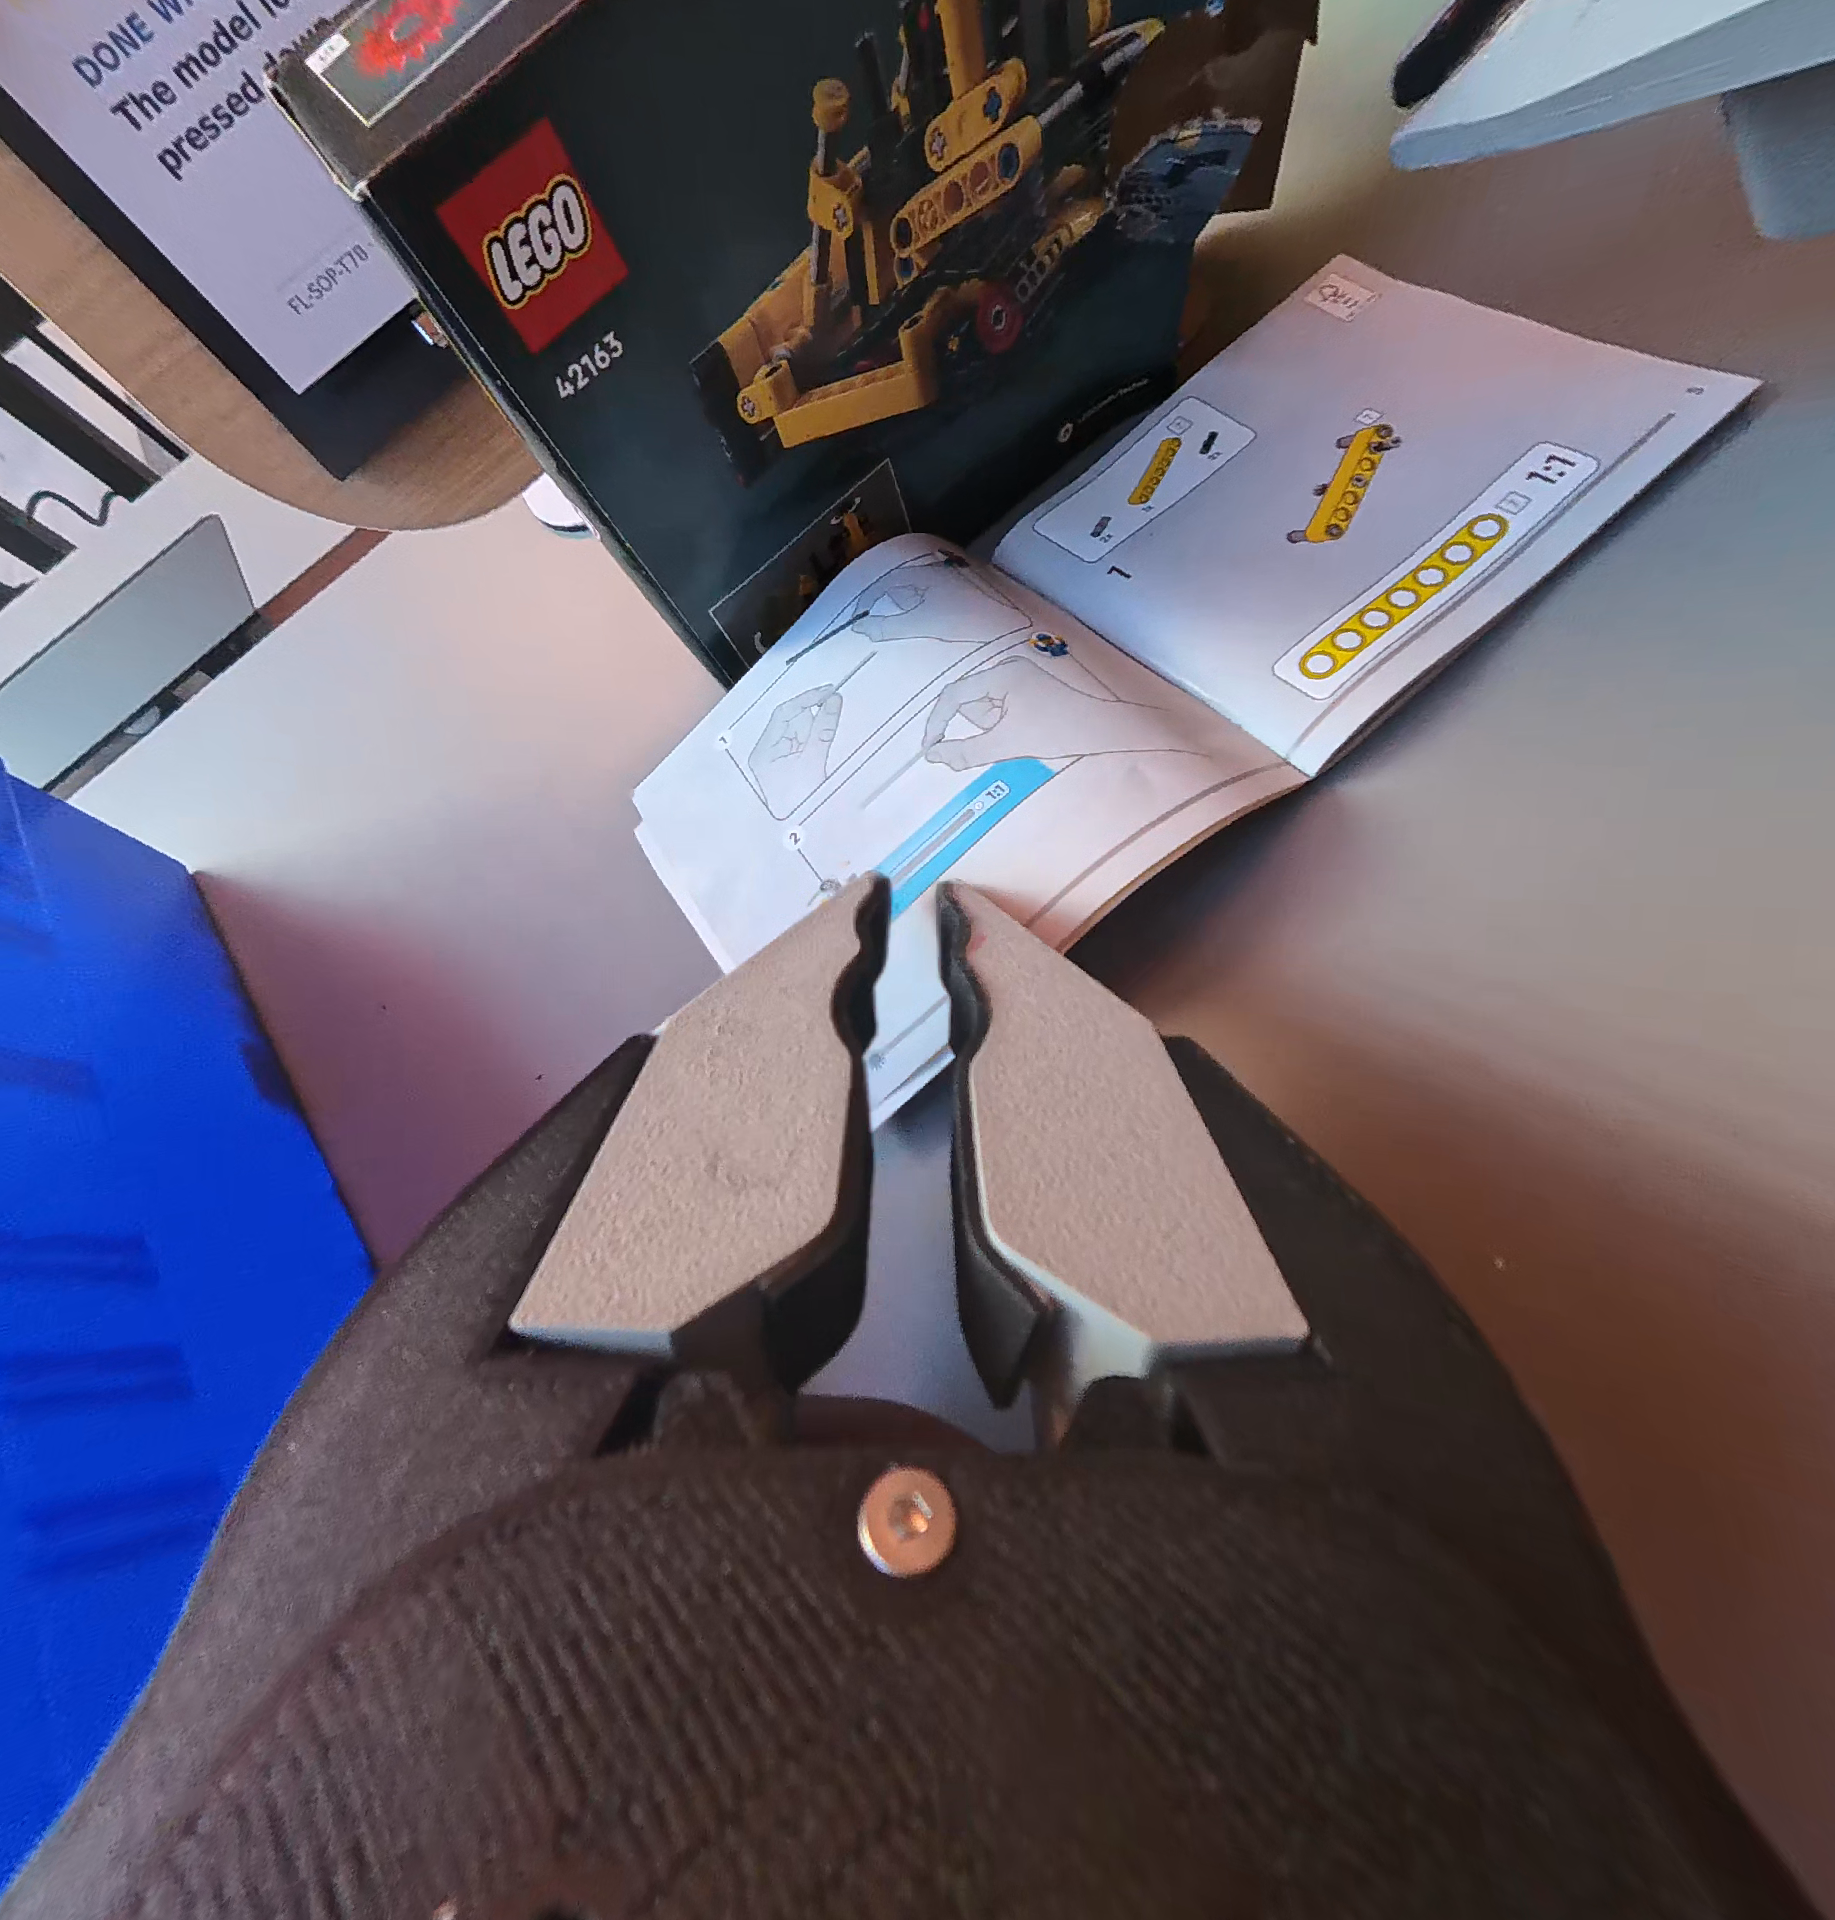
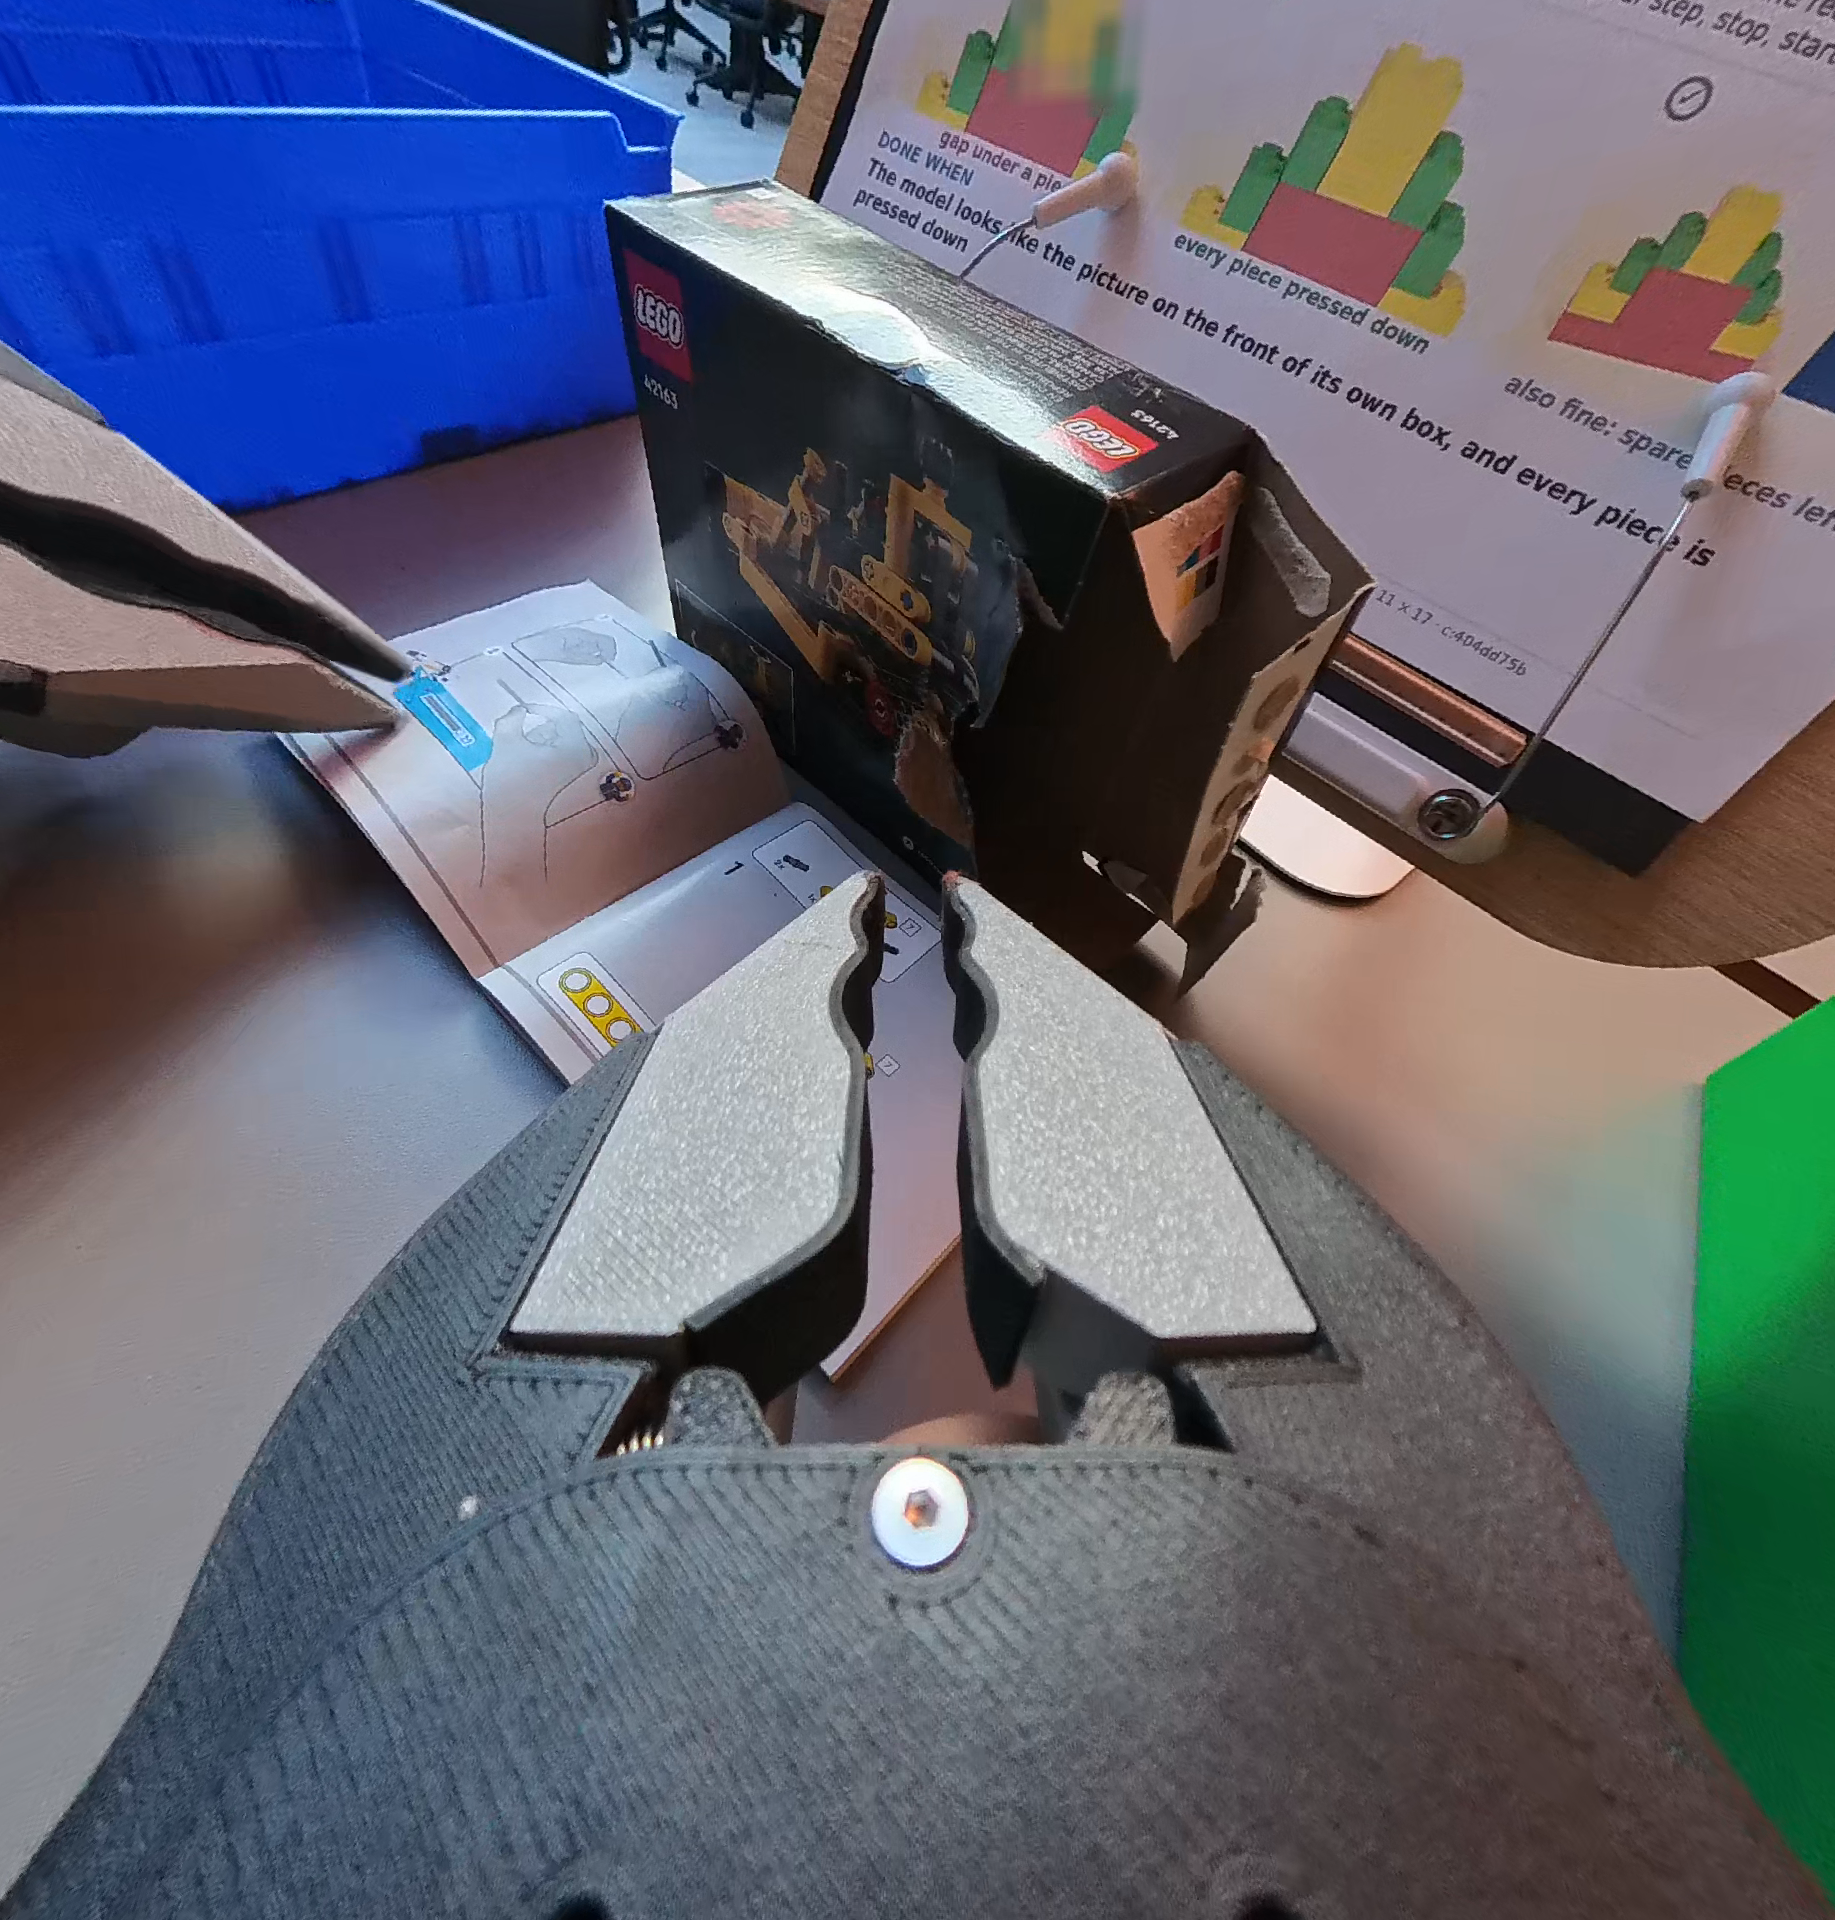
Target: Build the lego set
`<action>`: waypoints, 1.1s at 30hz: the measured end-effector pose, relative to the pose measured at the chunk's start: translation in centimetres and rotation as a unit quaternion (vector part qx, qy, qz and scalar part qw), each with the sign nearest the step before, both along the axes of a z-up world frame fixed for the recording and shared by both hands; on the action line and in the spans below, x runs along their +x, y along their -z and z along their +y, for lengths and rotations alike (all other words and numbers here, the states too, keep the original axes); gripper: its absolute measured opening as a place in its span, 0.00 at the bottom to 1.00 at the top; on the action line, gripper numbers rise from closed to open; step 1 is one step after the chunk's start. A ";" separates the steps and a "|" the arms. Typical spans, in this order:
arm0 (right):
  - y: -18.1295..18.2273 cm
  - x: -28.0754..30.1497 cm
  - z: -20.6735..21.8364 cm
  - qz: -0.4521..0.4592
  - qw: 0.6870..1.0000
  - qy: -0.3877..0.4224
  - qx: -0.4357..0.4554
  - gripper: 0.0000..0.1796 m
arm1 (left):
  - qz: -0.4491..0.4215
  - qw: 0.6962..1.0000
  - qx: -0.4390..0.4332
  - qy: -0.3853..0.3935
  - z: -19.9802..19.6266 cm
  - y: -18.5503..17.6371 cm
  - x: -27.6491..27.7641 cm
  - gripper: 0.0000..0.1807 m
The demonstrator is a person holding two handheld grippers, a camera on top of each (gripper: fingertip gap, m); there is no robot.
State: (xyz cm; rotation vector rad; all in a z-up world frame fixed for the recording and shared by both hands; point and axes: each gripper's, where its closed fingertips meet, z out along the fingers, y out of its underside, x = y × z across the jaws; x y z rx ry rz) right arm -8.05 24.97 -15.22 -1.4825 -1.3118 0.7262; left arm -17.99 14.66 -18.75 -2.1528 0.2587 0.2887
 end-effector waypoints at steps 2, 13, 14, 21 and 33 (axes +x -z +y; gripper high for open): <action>0.0 0.0 0.0 -0.001 1.000 0.000 0.002 0.04 | 0.000 1.000 0.009 -0.001 0.1 -0.3 0.1 0.04; 0.0 0.0 -0.1 0.000 1.000 -0.001 0.006 0.03 | 0.006 0.999 0.046 0.025 -0.2 -2.0 1.4 0.13; 0.0 0.0 -0.1 0.000 1.000 -0.001 0.007 0.03 | 0.004 0.998 0.052 0.028 -0.3 -2.3 1.6 0.14; -0.1 0.0 0.0 0.001 1.000 0.000 0.004 0.03 | -0.008 0.997 0.068 0.034 -0.3 -3.0 1.9 0.15; 0.0 0.0 0.0 0.000 1.000 -0.001 0.008 0.02 | -0.012 0.996 0.079 0.041 -0.4 -3.4 2.3 0.15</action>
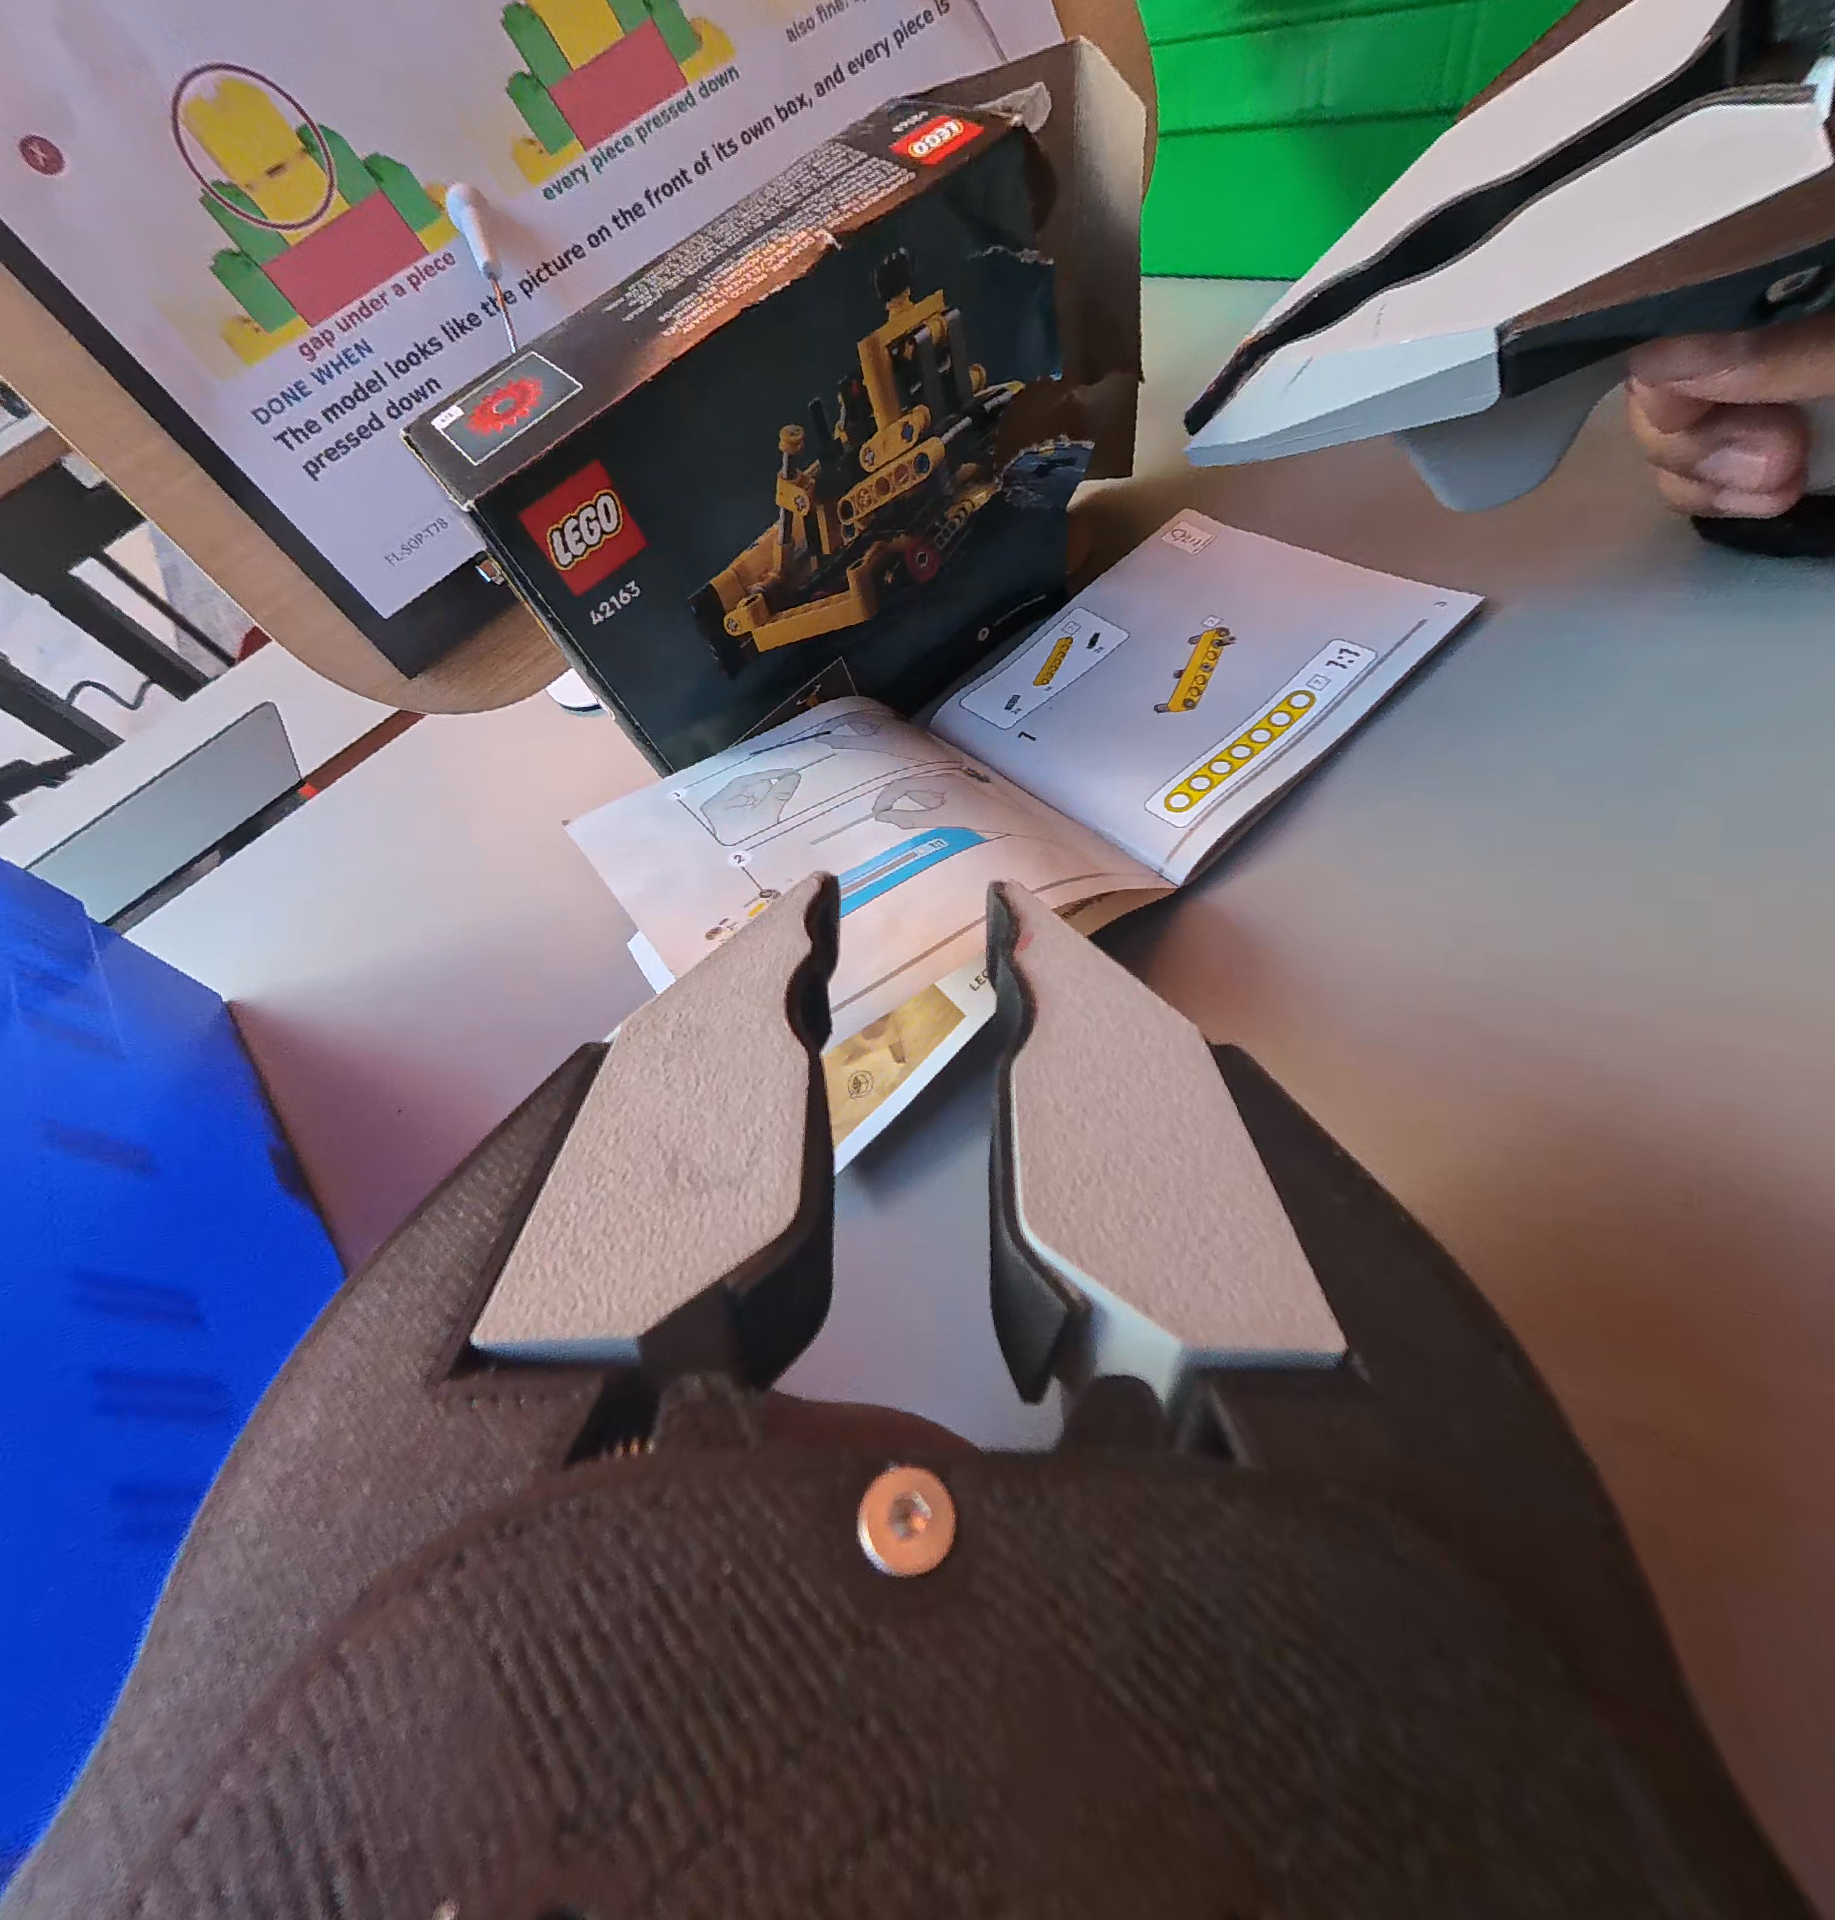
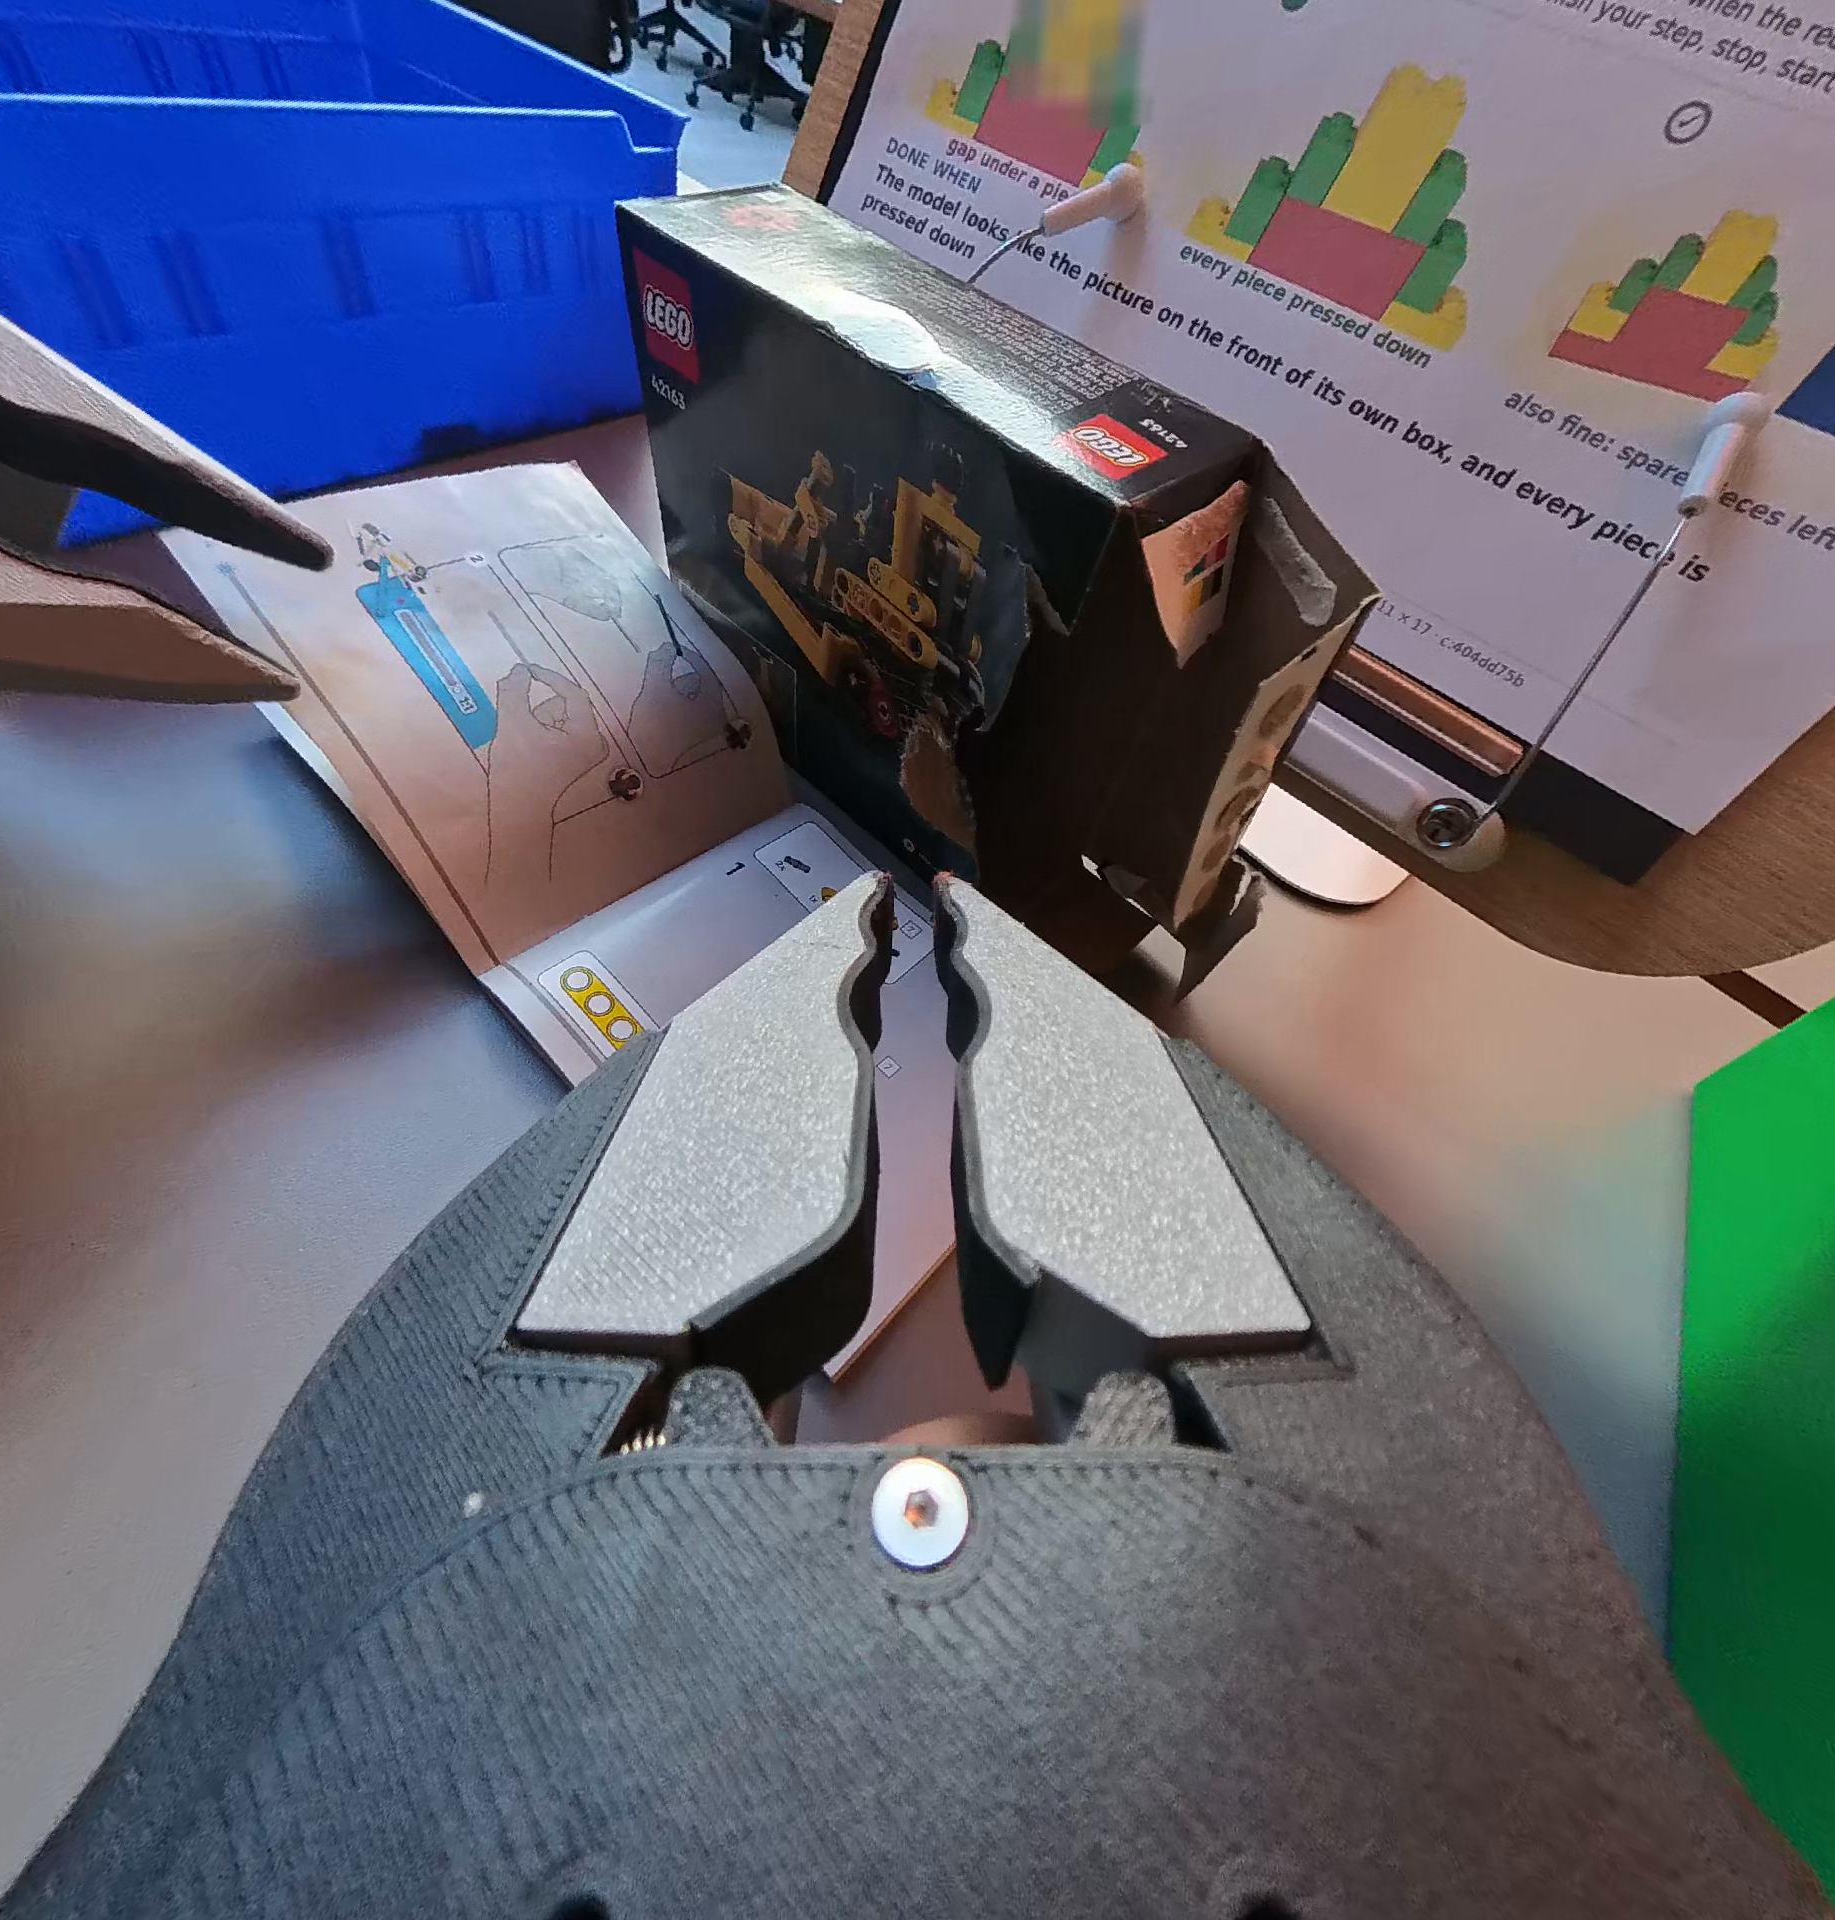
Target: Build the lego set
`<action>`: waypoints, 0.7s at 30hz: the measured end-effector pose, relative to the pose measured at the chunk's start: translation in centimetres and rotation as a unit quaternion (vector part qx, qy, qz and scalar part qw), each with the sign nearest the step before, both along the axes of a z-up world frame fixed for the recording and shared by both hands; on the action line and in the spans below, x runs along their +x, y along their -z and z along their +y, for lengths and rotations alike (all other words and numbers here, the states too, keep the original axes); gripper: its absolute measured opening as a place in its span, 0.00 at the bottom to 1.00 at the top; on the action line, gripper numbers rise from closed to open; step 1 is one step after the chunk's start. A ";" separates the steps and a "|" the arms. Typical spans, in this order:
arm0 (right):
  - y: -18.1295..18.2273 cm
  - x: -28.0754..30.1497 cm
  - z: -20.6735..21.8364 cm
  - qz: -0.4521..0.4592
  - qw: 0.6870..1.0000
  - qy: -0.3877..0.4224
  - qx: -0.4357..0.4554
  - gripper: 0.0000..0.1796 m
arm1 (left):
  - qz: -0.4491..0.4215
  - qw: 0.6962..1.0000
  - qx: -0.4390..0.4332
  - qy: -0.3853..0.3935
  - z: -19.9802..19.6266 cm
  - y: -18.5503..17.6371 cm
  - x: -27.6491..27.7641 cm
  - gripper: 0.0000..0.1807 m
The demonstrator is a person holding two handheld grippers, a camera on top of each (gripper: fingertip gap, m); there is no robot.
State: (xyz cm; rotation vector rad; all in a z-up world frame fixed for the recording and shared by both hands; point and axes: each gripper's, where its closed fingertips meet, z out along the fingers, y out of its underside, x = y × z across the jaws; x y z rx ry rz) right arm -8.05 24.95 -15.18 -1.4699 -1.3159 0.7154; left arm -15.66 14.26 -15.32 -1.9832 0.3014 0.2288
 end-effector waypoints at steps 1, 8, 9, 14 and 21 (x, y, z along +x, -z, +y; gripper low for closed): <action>0.0 0.0 0.0 0.000 1.000 0.000 0.001 0.02 | 0.001 1.000 -0.001 0.001 0.0 0.1 0.0 0.15; 0.0 0.0 0.0 0.000 1.000 0.000 0.002 0.02 | 0.002 1.000 0.000 0.002 0.0 0.1 0.2 0.14; 0.0 0.0 0.0 0.000 1.000 0.000 0.002 0.02 | 0.002 1.000 0.000 0.001 0.0 0.1 0.2 0.14; 0.0 0.0 0.0 0.000 1.000 0.001 0.003 0.02 | 0.001 1.000 0.001 0.001 -0.1 0.1 0.2 0.14; 0.0 0.0 -0.1 -0.001 1.000 0.000 0.004 0.02 | -0.002 1.000 0.004 0.002 -0.2 -0.1 0.2 0.14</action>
